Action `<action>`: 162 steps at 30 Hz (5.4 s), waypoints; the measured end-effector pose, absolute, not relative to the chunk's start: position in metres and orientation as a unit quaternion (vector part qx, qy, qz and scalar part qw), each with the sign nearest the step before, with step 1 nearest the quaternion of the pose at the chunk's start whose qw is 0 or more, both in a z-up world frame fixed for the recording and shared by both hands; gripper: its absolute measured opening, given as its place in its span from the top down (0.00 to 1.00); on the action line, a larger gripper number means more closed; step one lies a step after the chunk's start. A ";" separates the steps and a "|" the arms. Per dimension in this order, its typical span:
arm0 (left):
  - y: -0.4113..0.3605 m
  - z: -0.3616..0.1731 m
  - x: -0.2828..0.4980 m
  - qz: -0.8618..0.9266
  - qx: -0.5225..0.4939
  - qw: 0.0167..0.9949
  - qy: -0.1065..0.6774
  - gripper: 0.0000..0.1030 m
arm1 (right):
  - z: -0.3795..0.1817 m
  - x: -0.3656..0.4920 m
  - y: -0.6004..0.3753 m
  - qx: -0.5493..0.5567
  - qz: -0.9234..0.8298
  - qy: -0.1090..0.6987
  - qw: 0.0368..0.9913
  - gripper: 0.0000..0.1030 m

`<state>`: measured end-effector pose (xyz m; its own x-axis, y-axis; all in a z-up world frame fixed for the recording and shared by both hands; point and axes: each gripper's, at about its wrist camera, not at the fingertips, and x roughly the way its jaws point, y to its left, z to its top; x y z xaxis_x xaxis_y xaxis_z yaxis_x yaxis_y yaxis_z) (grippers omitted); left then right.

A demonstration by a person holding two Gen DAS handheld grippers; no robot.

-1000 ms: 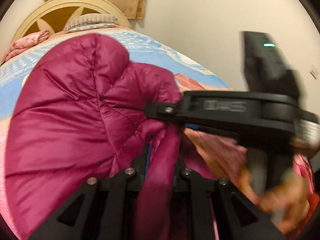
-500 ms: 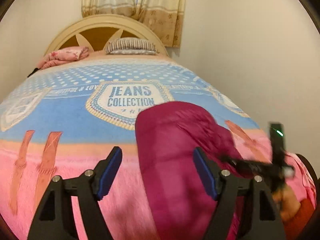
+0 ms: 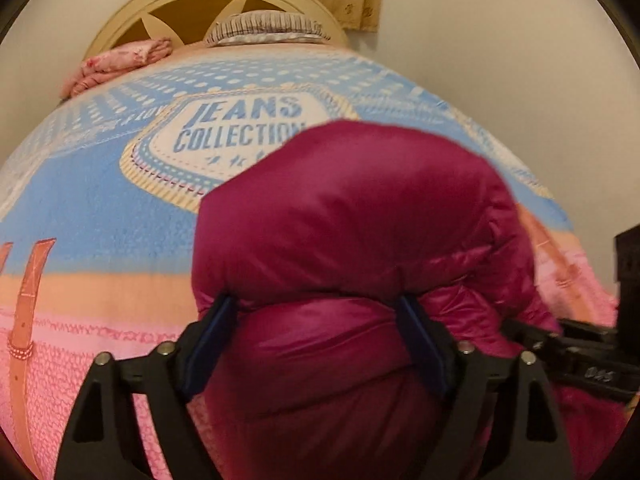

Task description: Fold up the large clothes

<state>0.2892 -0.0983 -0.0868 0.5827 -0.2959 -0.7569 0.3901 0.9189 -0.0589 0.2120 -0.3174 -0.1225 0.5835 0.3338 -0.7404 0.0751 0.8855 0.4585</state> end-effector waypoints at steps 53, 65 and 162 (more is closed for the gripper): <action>-0.066 -0.047 0.336 -0.188 0.007 0.905 0.381 0.15 | -0.048 0.225 -0.317 0.137 0.120 0.383 0.906 0.77; -0.076 -0.110 0.355 -0.192 -0.037 0.877 0.438 0.12 | -0.120 0.263 -0.308 0.134 0.096 0.429 0.888 0.78; -0.322 -0.063 0.088 -0.474 0.049 0.772 0.421 0.48 | -0.040 -0.128 -0.469 0.263 -0.113 0.314 0.905 0.66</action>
